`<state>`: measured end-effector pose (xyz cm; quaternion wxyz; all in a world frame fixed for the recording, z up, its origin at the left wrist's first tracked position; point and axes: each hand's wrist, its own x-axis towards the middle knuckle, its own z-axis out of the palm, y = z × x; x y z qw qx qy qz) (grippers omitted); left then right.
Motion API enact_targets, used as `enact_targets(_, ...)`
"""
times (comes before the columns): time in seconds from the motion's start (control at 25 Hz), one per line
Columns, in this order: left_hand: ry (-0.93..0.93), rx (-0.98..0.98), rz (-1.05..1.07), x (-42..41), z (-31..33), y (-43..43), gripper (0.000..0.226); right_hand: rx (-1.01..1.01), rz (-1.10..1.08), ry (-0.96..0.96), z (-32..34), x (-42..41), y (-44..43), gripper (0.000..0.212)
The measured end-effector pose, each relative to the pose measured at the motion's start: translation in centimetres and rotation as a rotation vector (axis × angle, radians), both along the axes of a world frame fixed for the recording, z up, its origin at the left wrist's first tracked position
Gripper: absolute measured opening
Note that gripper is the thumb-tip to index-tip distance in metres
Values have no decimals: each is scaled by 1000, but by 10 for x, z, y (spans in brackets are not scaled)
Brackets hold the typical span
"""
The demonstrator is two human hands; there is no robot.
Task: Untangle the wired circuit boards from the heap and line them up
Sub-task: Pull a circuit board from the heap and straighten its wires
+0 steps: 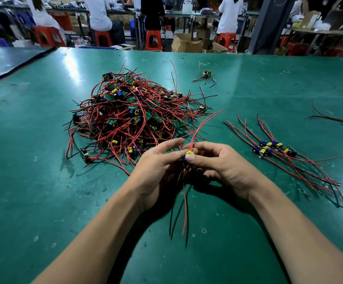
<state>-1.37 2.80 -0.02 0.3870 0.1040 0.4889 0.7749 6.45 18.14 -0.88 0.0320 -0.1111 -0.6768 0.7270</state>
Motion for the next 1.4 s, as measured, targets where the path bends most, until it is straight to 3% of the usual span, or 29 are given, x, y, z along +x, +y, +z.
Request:
enact_targets(0.16,-63,89,38,1,1,0,38,-58,3,12,2,-1,0,40)
enact_targets(0.28,-93,138,72,-1,1,2,39,-190,-28,63,4,-3,-4,27)
enact_targets(0.4,-91,161,64,-2,1,2,18,-325,-77,88,5,-6,-14,18)
enact_targets(0.6,156,12,99,2,-1,-1,33,-539,-242,122,10,-8,-17,13)
enact_targets(0.68,172,17,85,8,0,0,39,-520,-237,111,10,-8,-22,14)
enact_targets(0.84,106,14,115,9,4,0,27,-509,-175,126,5,-11,-34,20)
enact_targets(0.96,69,18,156,4,6,-2,26,-496,-105,156,4,-10,-36,15)
enact_targets(1.12,-31,61,154,1,9,-5,25,-459,-13,147,5,-5,-29,24)
enact_targets(1.28,-14,95,101,-1,9,-6,23,-297,-125,74,3,-6,-15,22)
enact_targets(1.4,74,-4,25,1,7,-5,23,-263,-171,53,4,-6,-10,22)
